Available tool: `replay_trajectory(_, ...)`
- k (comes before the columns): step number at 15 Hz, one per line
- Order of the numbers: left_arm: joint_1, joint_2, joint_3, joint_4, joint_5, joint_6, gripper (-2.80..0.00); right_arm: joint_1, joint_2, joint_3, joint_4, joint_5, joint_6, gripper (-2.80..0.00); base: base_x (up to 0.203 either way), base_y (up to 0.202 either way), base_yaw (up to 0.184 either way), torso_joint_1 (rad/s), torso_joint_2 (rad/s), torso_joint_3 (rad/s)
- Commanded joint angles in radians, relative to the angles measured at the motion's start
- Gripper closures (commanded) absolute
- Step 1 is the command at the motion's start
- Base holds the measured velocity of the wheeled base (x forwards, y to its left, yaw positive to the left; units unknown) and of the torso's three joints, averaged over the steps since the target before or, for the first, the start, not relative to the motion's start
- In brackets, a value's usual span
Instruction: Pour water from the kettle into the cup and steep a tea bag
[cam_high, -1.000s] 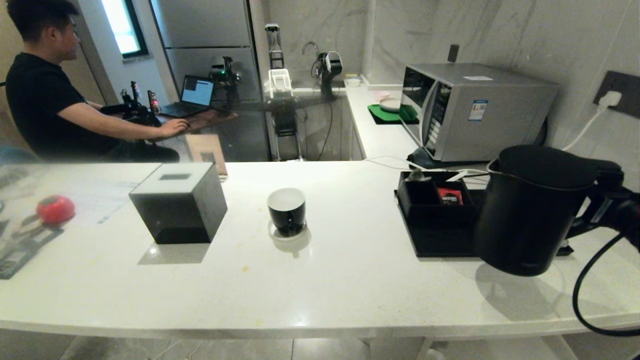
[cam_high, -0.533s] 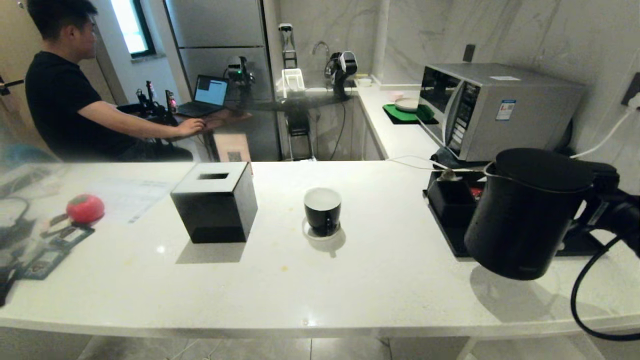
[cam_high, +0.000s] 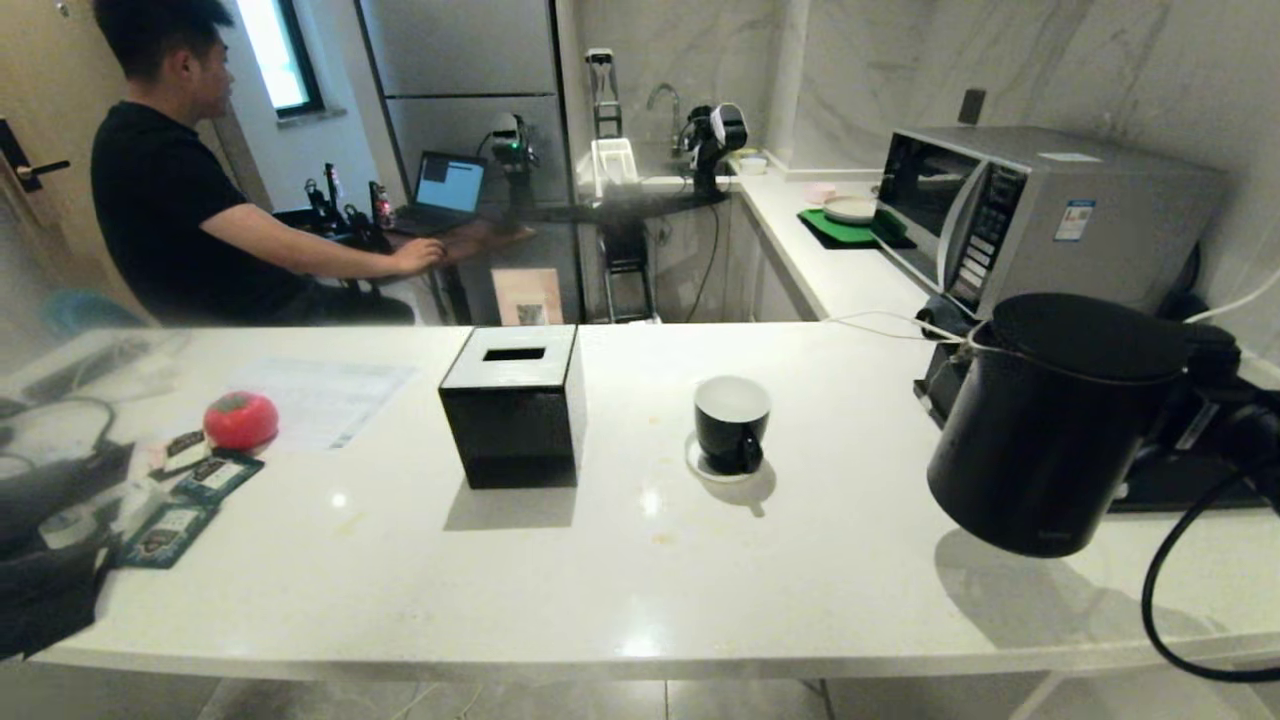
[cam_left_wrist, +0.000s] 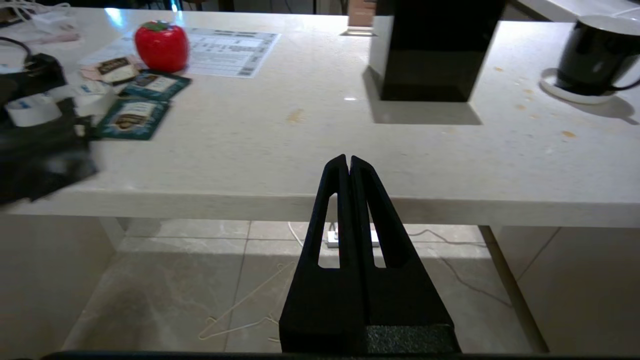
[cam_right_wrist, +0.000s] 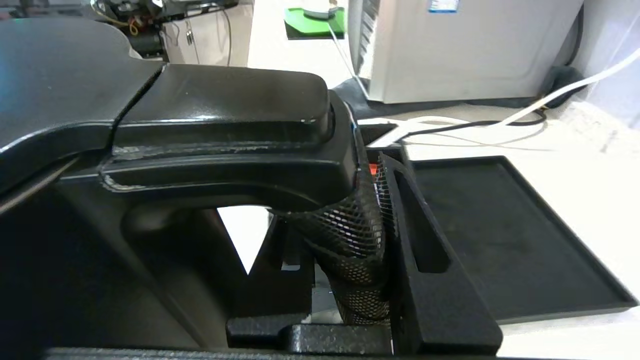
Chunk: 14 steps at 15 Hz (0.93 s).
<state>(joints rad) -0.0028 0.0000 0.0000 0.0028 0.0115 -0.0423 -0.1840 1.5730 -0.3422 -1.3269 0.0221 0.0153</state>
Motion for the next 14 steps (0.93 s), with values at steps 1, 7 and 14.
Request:
replay_trajectory(1,0.0,0.0,0.0,0.0,0.001,-0.001,0.0,0.0,-0.001,0.005,-0.011,0.001,0.0,0.0,0.0,0.19,-0.003,0.006,0.0,0.002)
replay_trajectory(7,0.0,0.0,0.0,0.0,0.001,-0.001,0.0,0.001,-0.001,0.005,-0.011,0.001,-0.003,0.0,0.0,0.179,0.0,0.002,0.0,0.003)
replay_trajectory(14,0.0,0.0,0.0,0.0,0.001,-0.001,0.0,0.001,-0.002,0.002,-0.008,0.001,-0.003,0.0,0.0,0.008,-0.007,0.001,0.0,0.001)
